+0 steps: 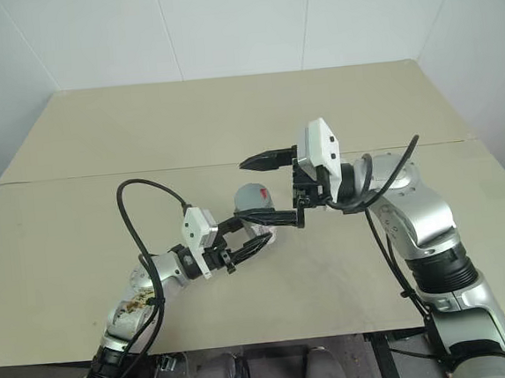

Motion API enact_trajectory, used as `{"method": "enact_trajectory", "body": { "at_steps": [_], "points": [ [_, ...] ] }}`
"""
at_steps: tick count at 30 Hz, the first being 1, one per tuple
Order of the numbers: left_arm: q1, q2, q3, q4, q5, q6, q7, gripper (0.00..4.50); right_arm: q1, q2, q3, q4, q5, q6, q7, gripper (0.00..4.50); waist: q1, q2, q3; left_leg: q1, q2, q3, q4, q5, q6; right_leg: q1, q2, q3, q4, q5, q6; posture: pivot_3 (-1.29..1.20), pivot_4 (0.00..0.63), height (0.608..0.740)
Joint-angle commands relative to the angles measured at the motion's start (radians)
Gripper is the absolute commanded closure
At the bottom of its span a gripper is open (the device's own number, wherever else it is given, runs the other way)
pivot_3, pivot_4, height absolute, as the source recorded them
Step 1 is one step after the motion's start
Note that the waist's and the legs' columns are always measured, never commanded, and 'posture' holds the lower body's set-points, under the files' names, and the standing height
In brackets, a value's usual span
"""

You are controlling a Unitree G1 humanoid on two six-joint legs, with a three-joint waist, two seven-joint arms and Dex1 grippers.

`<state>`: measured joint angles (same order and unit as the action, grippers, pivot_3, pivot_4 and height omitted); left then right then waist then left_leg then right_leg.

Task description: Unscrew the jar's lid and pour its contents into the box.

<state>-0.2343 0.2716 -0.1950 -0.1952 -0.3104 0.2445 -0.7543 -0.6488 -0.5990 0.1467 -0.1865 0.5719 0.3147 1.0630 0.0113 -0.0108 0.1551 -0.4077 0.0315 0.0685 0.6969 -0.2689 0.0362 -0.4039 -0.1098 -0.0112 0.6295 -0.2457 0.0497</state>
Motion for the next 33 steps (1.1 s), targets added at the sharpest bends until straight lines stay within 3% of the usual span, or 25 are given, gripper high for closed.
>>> {"method": "enact_trajectory", "body": {
  "at_steps": [1, 13, 33],
  "points": [
    [-0.010, 0.001, -0.005, -0.030, -0.004, -0.014, -0.005, 2.07, -0.013, 0.026, -0.005, -0.002, -0.027, 0.001, -0.019, 0.05, 0.000, 0.000, 0.000, 0.000, 0.000, 0.000, 0.000, 0.000, 0.000, 0.000, 0.000, 0.000, 0.000, 0.000, 0.000, 0.00, 0.150, 0.740],
    [0.001, 0.003, -0.003, -0.038, -0.005, -0.018, 0.000, 2.07, -0.006, 0.041, -0.033, 0.020, -0.069, 0.001, -0.004, 0.05, 0.000, 0.000, 0.000, 0.000, 0.000, 0.000, 0.000, 0.000, 0.000, 0.000, 0.000, 0.000, 0.000, 0.000, 0.000, 0.00, 0.150, 0.740],
    [0.001, 0.000, -0.007, -0.019, -0.008, -0.027, -0.016, 2.07, 0.069, -0.044, -0.122, 0.005, -0.047, 0.003, 0.055, 0.05, 0.000, 0.000, 0.000, 0.000, 0.000, 0.000, 0.000, 0.000, 0.000, 0.000, 0.001, 0.000, 0.000, 0.000, 0.000, 0.00, 0.150, 0.740]
  ]
}}
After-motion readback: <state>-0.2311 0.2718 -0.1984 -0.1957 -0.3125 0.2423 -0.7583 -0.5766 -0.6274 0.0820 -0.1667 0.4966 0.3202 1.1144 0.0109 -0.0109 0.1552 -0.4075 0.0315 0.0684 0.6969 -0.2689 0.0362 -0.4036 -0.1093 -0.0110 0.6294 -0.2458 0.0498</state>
